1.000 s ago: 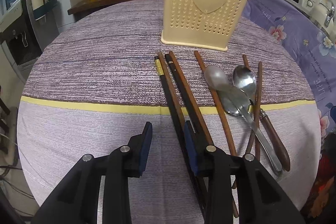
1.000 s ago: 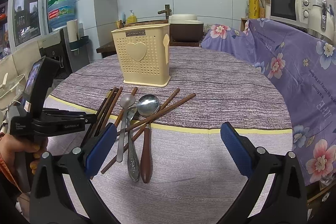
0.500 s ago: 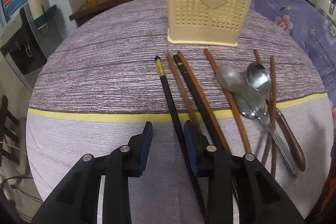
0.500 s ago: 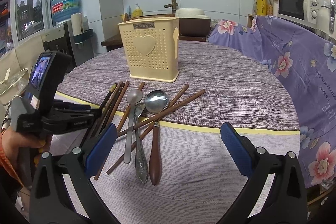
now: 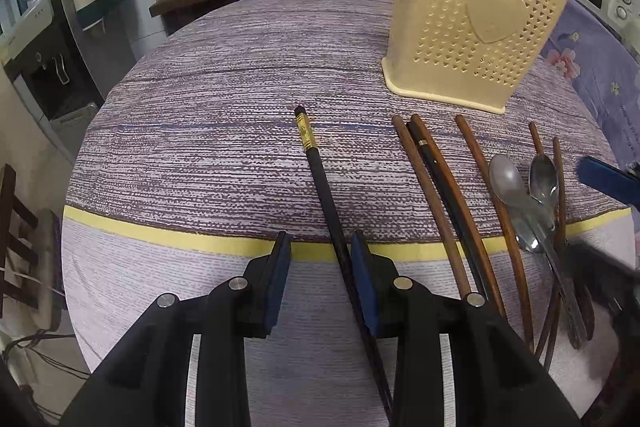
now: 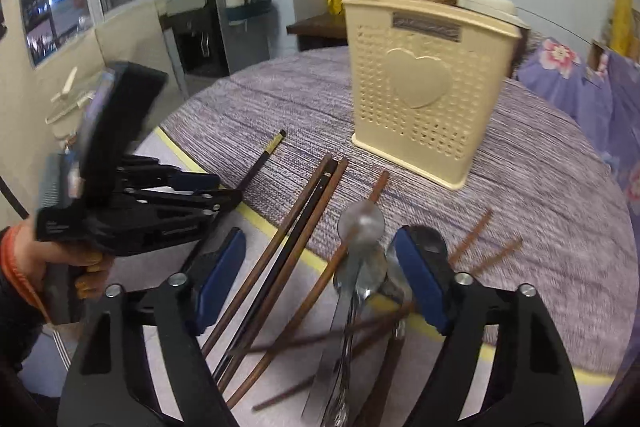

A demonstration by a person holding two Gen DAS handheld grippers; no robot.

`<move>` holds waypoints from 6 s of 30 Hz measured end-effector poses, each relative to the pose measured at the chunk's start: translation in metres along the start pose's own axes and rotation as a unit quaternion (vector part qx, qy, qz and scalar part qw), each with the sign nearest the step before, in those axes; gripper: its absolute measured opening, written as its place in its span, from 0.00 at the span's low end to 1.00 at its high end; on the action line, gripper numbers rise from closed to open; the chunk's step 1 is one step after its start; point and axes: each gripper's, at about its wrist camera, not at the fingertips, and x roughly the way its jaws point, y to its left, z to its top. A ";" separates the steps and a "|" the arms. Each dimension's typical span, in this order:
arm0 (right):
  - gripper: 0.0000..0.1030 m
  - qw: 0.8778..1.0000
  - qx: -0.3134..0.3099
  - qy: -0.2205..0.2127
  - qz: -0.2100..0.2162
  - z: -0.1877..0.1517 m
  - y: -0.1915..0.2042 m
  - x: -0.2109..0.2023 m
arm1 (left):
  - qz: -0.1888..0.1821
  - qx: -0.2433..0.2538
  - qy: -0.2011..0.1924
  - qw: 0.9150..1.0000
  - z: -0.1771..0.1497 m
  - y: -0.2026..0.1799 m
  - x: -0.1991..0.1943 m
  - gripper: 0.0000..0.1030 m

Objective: Organize utensils
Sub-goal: 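Close the left gripper on the yellow-tipped black chopstick while the right gripper grasps a silver spoon, then lift both utensils, lower them into the cream holder, and open both grippers, then withdraw both open grippers back to the utensil pile, then close the left gripper on a brown chopstick while the right gripper grasps another brown chopstick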

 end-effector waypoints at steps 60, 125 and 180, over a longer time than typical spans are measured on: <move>0.36 0.998 0.032 -0.056 0.027 0.023 -0.014 -0.110 | -0.034 -0.014 -0.172 0.984 0.049 0.010 -0.139 0.08; 0.66 0.973 0.093 -0.155 -0.144 0.068 -0.095 -0.068 | -0.073 -0.025 -0.226 0.971 0.095 -0.047 -0.108 0.61; 0.35 0.930 0.333 0.068 -0.138 -0.024 -0.142 0.022 | -0.005 -0.031 -0.036 0.999 -0.006 -0.022 -0.009 0.36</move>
